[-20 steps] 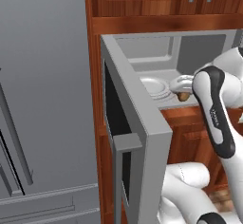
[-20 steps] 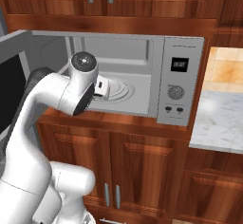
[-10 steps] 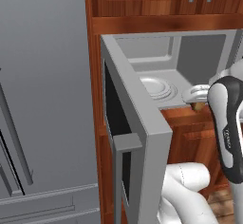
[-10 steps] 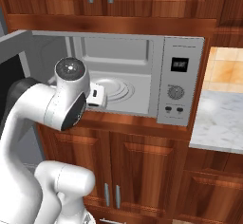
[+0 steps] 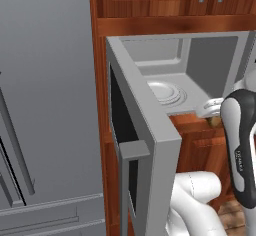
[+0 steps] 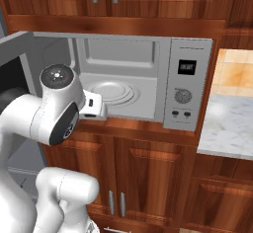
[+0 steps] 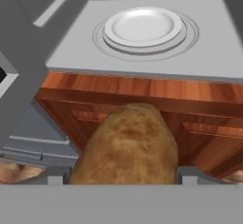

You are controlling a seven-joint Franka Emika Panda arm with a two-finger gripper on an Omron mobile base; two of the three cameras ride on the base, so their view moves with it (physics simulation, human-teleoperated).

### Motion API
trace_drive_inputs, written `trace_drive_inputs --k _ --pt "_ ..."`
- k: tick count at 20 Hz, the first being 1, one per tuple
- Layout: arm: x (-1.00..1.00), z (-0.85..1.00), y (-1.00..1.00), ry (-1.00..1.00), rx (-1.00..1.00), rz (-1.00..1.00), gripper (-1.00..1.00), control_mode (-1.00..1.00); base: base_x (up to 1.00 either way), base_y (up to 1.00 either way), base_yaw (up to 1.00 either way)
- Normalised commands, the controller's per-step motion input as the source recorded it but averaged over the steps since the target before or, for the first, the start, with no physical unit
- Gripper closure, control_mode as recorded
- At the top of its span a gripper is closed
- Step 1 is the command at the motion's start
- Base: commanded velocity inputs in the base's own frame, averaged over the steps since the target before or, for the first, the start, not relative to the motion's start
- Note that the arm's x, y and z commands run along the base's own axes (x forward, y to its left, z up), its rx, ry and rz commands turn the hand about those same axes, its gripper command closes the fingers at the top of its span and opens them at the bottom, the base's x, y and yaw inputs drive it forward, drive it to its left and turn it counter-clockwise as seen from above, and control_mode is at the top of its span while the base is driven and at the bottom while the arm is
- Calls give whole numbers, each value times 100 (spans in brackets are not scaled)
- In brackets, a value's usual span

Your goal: Retrieve the reheated potato from the microwave, then place the potato, cheese, and condiment on the cutting board.

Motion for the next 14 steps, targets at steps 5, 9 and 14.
trace_drive_inputs --k 5,9,14 --pt "-21 -12 1 8 -4 -1 100 -100 0 0 0" --pt "0 0 0 -1 0 0 100 -100 0 0 0" --pt "0 0 0 0 0 0 100 -100 0 0 0"
